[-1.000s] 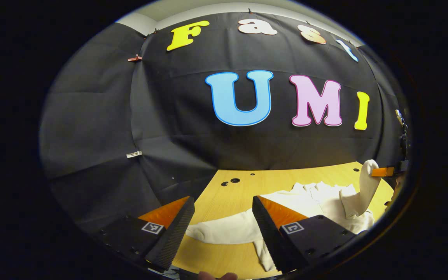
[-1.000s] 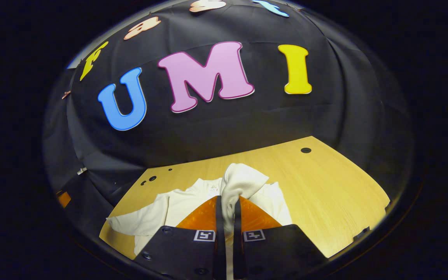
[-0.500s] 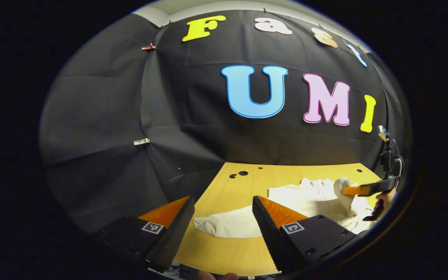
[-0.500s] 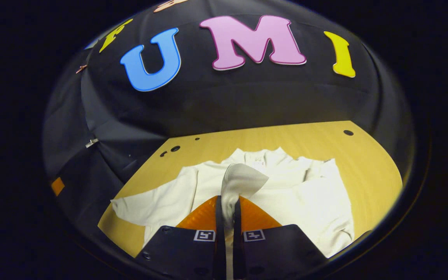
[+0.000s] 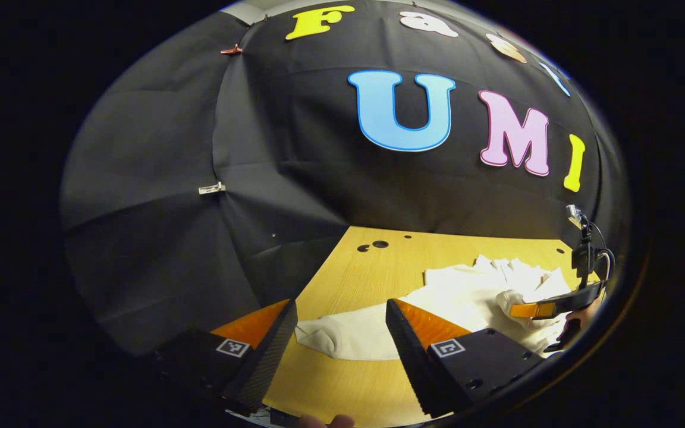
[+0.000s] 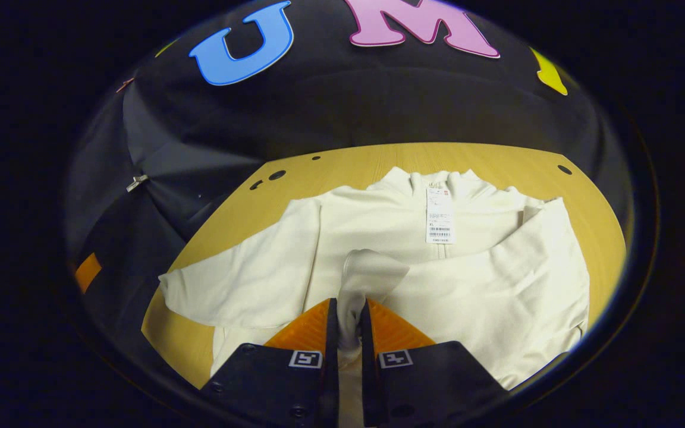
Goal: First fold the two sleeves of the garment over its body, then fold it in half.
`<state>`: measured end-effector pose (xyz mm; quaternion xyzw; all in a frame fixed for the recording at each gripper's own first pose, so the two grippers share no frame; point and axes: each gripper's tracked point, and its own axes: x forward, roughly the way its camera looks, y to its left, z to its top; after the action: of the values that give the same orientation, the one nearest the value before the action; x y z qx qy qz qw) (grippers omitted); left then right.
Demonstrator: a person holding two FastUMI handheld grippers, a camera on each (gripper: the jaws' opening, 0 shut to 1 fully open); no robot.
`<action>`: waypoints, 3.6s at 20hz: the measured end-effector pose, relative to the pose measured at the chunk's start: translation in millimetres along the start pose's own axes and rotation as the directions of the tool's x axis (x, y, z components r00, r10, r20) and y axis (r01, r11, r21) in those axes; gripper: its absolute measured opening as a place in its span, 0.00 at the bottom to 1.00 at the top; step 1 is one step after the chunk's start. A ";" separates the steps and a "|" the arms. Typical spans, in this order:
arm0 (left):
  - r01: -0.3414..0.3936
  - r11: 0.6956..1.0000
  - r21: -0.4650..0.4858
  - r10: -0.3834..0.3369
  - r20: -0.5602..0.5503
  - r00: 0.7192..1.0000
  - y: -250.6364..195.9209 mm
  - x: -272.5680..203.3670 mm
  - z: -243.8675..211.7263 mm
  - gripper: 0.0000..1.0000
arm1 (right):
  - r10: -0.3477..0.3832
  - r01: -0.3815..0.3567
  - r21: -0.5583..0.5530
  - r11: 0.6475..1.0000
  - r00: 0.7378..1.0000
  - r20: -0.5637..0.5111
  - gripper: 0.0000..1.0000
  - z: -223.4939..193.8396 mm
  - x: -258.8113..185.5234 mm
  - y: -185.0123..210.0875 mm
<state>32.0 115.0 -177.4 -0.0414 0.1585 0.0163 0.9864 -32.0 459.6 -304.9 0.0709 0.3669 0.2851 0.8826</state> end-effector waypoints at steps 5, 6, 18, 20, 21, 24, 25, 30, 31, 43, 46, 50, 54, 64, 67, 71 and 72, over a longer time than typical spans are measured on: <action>-0.038 0.999 0.031 0.039 -0.060 0.997 10.9 24.9 -19.2 0.95 | 0.043 -0.042 0.032 0.999 0.999 -0.025 0.47 -4.3 -2.7 9.1; -0.040 0.999 0.031 0.042 -0.073 0.996 12.0 29.2 -23.2 0.95 | 0.052 -0.051 0.038 0.998 0.999 -0.017 0.52 -1.1 -8.2 10.1; -0.092 0.994 0.055 0.105 -0.322 0.941 23.7 90.8 -101.4 0.95 | 0.129 -0.128 0.066 0.990 0.992 -0.003 0.80 6.5 -119.8 -25.3; -0.101 0.993 0.058 0.115 -0.363 0.925 24.8 99.1 -113.5 0.98 | 0.108 -0.107 0.057 0.993 0.994 -0.013 0.80 -1.8 -133.2 -40.2; -0.103 0.993 0.061 0.119 -0.384 0.916 25.0 104.2 -118.2 0.98 | 0.098 -0.097 0.056 0.994 0.995 -0.017 0.80 -6.0 -140.1 -46.7; -0.102 0.992 0.070 0.122 -0.444 0.888 25.6 109.7 -134.4 0.99 | 0.077 -0.075 0.068 0.995 0.997 -0.024 0.80 -15.4 -153.8 -62.5; -0.097 0.993 0.064 0.116 -0.488 0.865 25.8 109.9 -144.7 0.98 | 0.075 -0.072 0.073 0.995 0.997 -0.027 0.80 -18.2 -157.1 -65.4; 0.035 0.999 0.033 -0.015 -0.475 0.880 -1.7 114.3 -143.0 0.37 | 0.072 -0.068 0.089 0.994 0.997 -0.043 0.80 -32.1 -183.5 -77.9; 0.031 0.998 0.048 -0.004 -0.476 0.879 -1.2 116.5 -140.7 0.19 | 0.073 -0.068 0.094 0.993 0.996 -0.044 0.80 -34.7 -189.0 -80.4; 0.091 0.992 0.084 -0.071 -0.211 0.975 -68.2 78.0 -29.8 0.06 | 0.016 -0.008 0.161 0.987 0.999 -0.052 0.80 -55.9 -213.9 -128.7; 0.136 0.986 0.099 -0.118 -0.172 0.978 -103.9 65.1 -6.0 0.06 | 0.008 0.000 0.167 0.986 0.999 -0.048 0.80 -55.9 -216.4 -135.8; 0.247 0.959 0.139 -0.229 -0.132 0.964 -173.1 47.7 17.1 0.06 | -0.005 0.013 0.188 0.982 0.999 -0.042 0.80 -58.6 -221.0 -147.1; 0.354 0.920 0.169 -0.336 -0.123 0.934 -237.2 28.7 22.8 0.06 | -0.024 0.031 0.205 0.978 0.999 -0.040 0.80 -63.2 -226.9 -159.2; 0.521 0.839 0.155 -0.487 -0.213 0.847 -372.0 1.9 -29.3 0.06 | -0.089 0.105 0.250 0.963 0.993 -0.078 0.80 -88.0 -241.5 -201.3; 0.528 0.835 0.153 -0.482 -0.260 0.837 -394.9 7.8 -56.4 0.06 | -0.107 0.126 0.260 0.957 0.990 -0.087 0.80 -92.8 -247.2 -211.3; 0.513 0.837 0.189 -0.443 -0.316 0.839 -412.4 13.1 -91.3 0.07 | -0.117 0.139 0.275 0.951 0.989 -0.092 0.80 -98.6 -251.7 -222.0; 0.514 0.832 0.208 -0.438 -0.321 0.840 -416.0 14.4 -96.6 0.08 | -0.120 0.142 0.278 0.950 0.988 -0.093 0.80 -99.3 -252.7 -224.1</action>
<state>34.4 -307.5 -241.5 0.0613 0.2713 -0.2605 0.9246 -142.8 125.5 -298.0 0.1614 0.4405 0.1728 0.8660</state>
